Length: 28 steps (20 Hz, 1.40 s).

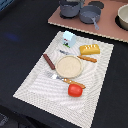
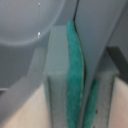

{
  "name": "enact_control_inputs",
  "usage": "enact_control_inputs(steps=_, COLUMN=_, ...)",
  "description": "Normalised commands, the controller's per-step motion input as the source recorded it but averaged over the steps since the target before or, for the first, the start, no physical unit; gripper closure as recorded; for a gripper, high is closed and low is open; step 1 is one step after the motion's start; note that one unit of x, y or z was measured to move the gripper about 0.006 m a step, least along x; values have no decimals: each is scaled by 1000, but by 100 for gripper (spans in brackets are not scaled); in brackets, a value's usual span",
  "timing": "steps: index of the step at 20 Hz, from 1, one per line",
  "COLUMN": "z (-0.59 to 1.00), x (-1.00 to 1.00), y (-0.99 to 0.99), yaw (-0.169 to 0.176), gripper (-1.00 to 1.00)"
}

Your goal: Interact with the objects in diverse but meaningful ways.

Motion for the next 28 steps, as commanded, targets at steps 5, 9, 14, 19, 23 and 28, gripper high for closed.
enact_control_inputs(steps=5, z=126, x=-135, y=3, yaw=14, gripper=100)
enact_control_inputs(steps=9, z=635, x=4, y=68, yaw=0, gripper=100)
enact_control_inputs(steps=14, z=954, x=251, y=182, yaw=0, gripper=100)
enact_control_inputs(steps=19, z=312, x=85, y=164, yaw=0, gripper=100)
enact_control_inputs(steps=23, z=-29, x=1, y=48, yaw=59, gripper=100)
enact_control_inputs(steps=28, z=-161, x=25, y=0, yaw=148, gripper=100)
